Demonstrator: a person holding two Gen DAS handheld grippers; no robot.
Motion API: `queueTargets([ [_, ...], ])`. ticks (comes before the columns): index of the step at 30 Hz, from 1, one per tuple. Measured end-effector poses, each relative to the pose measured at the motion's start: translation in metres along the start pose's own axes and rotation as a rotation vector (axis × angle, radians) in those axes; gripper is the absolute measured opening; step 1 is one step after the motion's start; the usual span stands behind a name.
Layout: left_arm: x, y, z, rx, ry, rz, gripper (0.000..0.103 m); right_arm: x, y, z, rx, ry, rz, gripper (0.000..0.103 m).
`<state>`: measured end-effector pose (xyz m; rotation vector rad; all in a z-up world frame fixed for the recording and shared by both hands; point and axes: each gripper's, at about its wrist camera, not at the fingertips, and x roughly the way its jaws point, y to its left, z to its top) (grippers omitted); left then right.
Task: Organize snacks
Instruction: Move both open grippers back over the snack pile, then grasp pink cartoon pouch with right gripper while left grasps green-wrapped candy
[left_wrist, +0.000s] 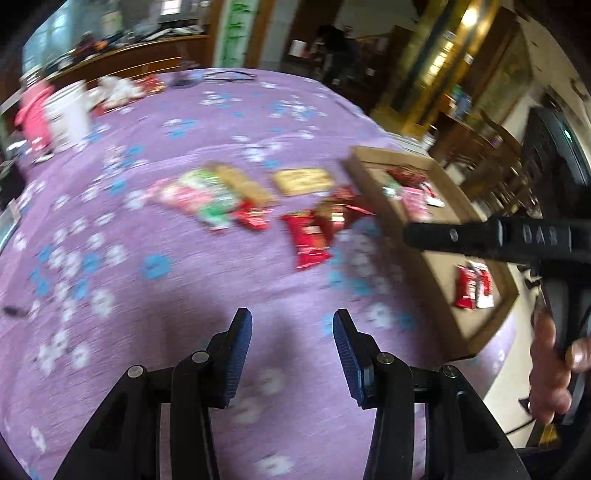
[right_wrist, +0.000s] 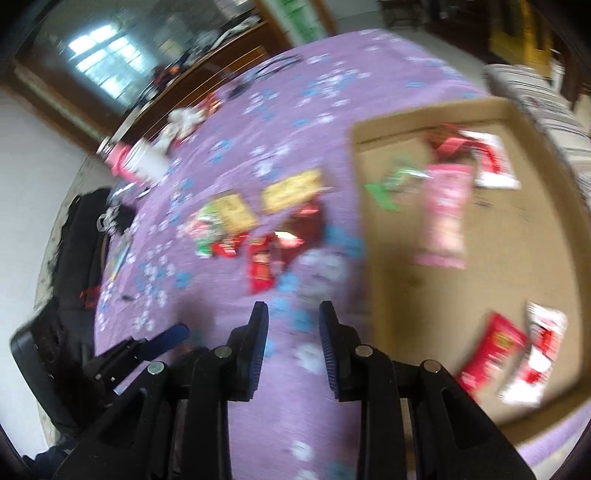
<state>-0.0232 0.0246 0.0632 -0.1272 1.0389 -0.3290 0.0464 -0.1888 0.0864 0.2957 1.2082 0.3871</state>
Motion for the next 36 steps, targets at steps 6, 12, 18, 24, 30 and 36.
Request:
queueTargets([
  [6,-0.023,0.057,-0.023,-0.090,-0.003,0.070,0.048,0.052,0.065,0.038,-0.104,0.048,0.062,0.028],
  [12,-0.040,0.105,-0.043,-0.174,-0.006,0.131,0.048,0.116,0.119,0.066,-0.229,0.112,0.067,0.033],
  [18,-0.050,0.134,-0.055,-0.225,-0.017,0.157,0.048,0.155,0.114,0.083,-0.237,0.175,0.039,0.035],
  [24,-0.044,0.143,-0.054,-0.249,-0.007,0.154,0.048,0.174,0.124,0.079,-0.317,0.206,0.022,0.043],
  [30,-0.038,0.139,-0.047,-0.237,-0.002,0.138,0.048,0.171,0.153,0.044,-0.463,0.198,-0.083,0.024],
  [36,-0.032,0.132,-0.039,-0.222,-0.007,0.113,0.048,0.146,0.150,0.002,-0.372,0.305,0.183,0.023],
])
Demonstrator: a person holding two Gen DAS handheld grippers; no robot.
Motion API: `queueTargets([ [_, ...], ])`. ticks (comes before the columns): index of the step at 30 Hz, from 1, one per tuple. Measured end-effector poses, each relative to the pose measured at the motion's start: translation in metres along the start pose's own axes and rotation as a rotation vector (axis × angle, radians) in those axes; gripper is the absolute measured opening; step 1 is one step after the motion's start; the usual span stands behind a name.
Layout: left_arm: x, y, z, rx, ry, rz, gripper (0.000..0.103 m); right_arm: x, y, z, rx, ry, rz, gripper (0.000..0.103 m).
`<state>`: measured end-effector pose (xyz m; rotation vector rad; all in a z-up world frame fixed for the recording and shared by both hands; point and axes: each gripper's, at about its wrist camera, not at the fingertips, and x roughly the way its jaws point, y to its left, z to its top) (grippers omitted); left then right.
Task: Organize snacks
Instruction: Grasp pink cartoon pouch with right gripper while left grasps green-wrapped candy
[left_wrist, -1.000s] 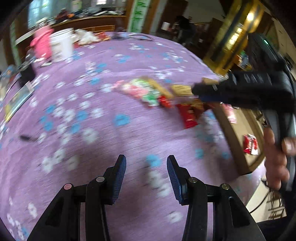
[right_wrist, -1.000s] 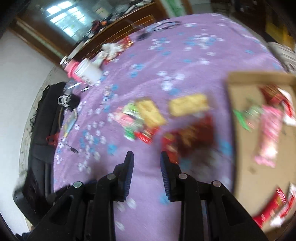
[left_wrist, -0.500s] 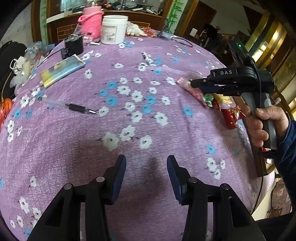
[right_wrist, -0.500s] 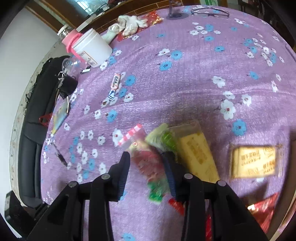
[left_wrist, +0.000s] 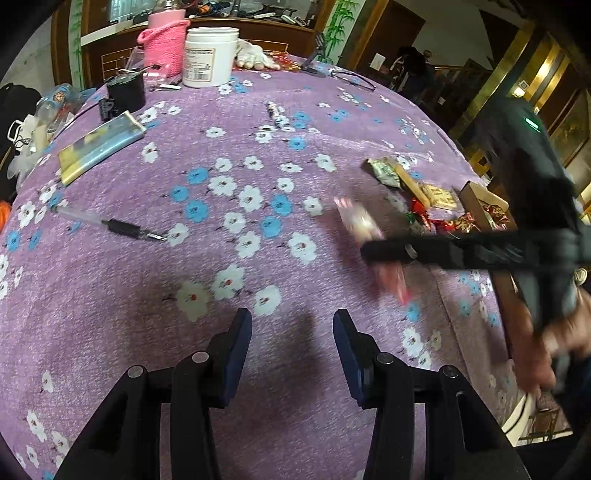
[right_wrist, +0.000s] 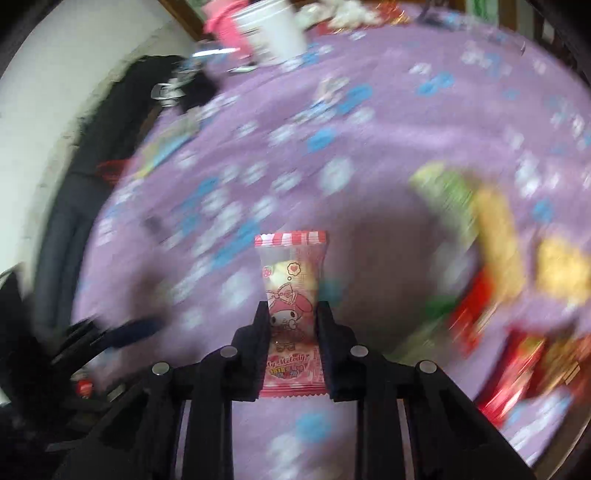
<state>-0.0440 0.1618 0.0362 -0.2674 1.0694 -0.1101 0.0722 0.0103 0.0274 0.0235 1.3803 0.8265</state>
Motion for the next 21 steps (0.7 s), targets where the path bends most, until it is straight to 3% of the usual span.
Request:
queueTargets([
  [2,0.002,-0.006,0.002,0.009,0.002,-0.010,0.048,-0.021,-0.010,-0.012,0.071,-0.071,0.076,0.023],
  [5,0.006,-0.018,0.005,0.035,0.005,-0.025,0.048,-0.057,-0.026,-0.021,0.156,-0.184,0.116,0.023],
  [8,0.011,-0.039,0.014,0.081,0.009,-0.047,0.048,-0.090,-0.038,-0.037,0.192,-0.263,0.054,0.023],
  [14,0.034,-0.080,0.036,0.148,0.055,-0.079,0.048,-0.122,-0.066,-0.083,0.289,-0.314,-0.006,0.023],
  [18,0.058,-0.101,0.053,0.132,0.098,-0.118,0.048,-0.138,-0.086,-0.114,0.346,-0.329,-0.038,0.023],
  [21,0.079,-0.115,0.063,0.132,0.122,-0.102,0.044,-0.151,-0.098,-0.132,0.367,-0.341,-0.054,0.023],
])
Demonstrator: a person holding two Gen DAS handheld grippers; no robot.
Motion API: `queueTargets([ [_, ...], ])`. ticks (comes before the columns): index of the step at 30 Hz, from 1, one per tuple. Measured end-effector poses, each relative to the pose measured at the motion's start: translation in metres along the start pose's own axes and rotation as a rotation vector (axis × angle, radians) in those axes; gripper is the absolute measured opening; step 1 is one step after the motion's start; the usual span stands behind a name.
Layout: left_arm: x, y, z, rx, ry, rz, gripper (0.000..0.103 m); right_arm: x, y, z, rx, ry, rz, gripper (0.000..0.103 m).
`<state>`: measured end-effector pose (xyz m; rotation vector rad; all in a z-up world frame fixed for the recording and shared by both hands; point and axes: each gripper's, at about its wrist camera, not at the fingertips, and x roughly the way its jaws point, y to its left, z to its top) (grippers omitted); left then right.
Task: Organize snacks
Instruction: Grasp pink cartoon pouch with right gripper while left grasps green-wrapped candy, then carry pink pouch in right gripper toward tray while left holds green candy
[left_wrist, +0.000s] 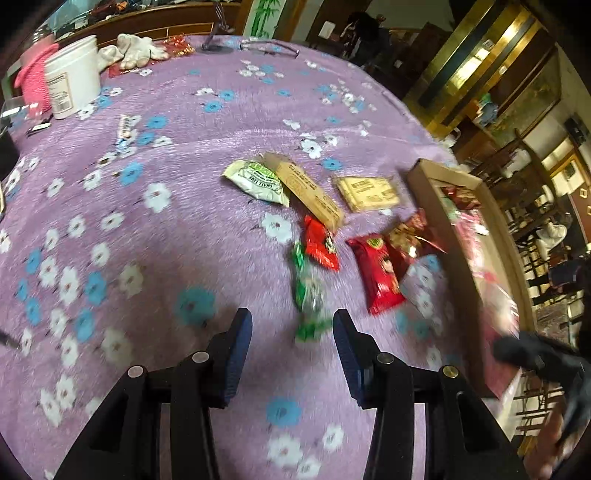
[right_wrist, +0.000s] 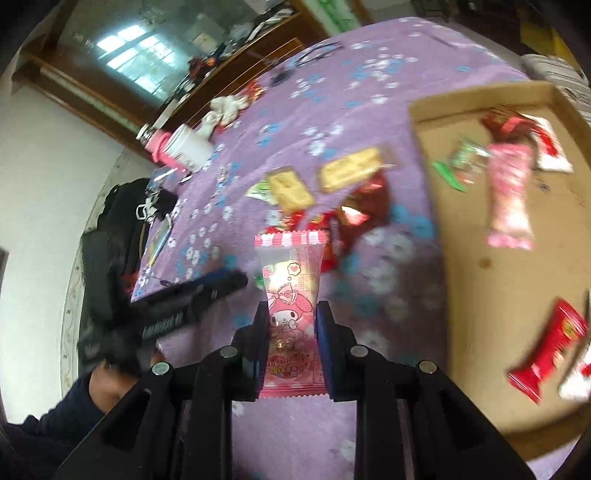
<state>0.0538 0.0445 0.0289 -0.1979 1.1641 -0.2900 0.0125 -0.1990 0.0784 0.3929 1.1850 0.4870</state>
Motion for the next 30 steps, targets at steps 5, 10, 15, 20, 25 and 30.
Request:
queueTargets([
  [5,0.020,-0.016,0.009,0.039,0.004,0.025,0.039,-0.020,-0.011,-0.008,0.008,-0.030,-0.029,0.023],
  [10,0.024,-0.028,0.007,0.098,-0.017,0.085,0.018,-0.030,-0.021,-0.010,0.022,-0.039,-0.039,0.023],
  [15,0.011,-0.039,-0.018,0.148,-0.057,0.130,0.018,-0.030,-0.020,-0.008,0.012,-0.036,-0.034,0.023],
  [20,-0.016,-0.059,-0.033,0.236,-0.134,0.175,0.018,-0.022,-0.014,-0.004,0.008,-0.022,-0.029,0.023],
  [25,-0.036,-0.066,-0.033,0.275,-0.184,0.212,0.018,-0.015,0.000,-0.002,-0.029,-0.008,-0.008,0.023],
  [30,-0.048,-0.070,-0.035,0.285,-0.207,0.236,0.018,-0.015,0.008,-0.004,-0.051,-0.007,0.009,0.023],
])
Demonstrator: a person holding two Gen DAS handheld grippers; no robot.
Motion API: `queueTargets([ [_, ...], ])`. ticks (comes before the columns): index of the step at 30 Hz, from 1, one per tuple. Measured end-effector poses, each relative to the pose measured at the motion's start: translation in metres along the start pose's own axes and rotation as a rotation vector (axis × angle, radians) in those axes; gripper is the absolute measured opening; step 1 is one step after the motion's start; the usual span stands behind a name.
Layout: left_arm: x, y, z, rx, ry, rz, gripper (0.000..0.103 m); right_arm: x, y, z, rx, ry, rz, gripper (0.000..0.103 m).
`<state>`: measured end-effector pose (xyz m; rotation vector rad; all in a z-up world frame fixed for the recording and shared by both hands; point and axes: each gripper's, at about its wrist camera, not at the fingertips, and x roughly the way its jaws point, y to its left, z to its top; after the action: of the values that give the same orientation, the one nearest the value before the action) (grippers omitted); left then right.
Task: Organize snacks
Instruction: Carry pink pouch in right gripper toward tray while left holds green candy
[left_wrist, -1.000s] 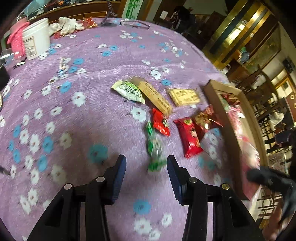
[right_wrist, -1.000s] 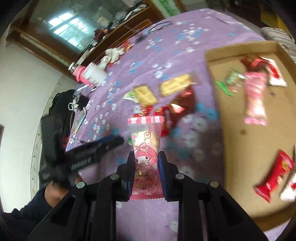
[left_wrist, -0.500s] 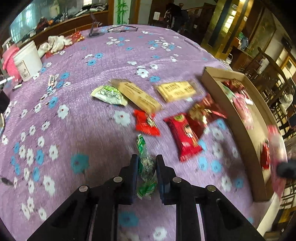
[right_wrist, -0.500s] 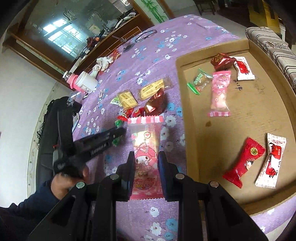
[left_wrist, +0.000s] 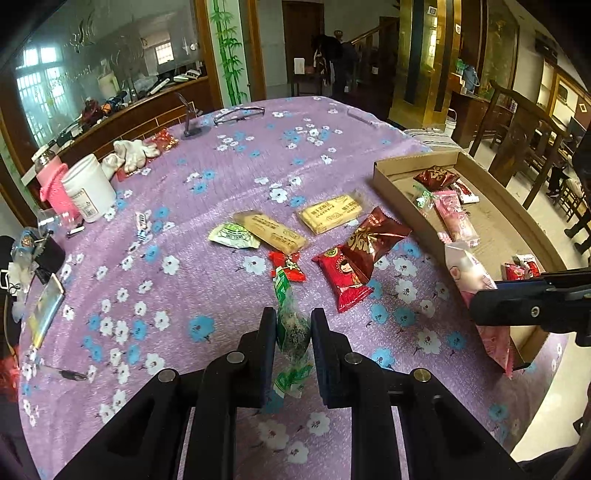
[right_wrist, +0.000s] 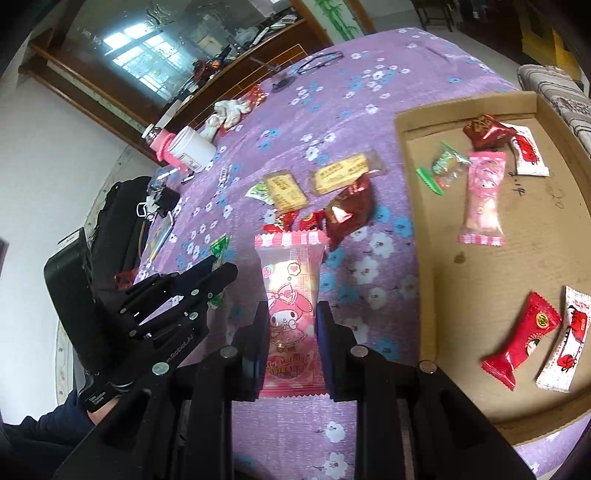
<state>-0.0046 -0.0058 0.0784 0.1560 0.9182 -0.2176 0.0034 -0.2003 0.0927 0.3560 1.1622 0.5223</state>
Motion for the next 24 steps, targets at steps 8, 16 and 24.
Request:
queueTargets([
  [8,-0.018,-0.004,0.001,0.019,-0.027,0.037,0.018,-0.007,0.003,-0.003,-0.009,-0.015,0.024,0.023],
  [16,-0.029,-0.017,0.004,0.039,-0.048,0.050,0.018,-0.017,-0.001,-0.004,-0.011,-0.031,0.043,0.023],
  [24,-0.033,-0.035,0.010,0.059,-0.052,0.029,0.018,-0.030,-0.018,-0.008,0.025,-0.050,0.042,0.023],
])
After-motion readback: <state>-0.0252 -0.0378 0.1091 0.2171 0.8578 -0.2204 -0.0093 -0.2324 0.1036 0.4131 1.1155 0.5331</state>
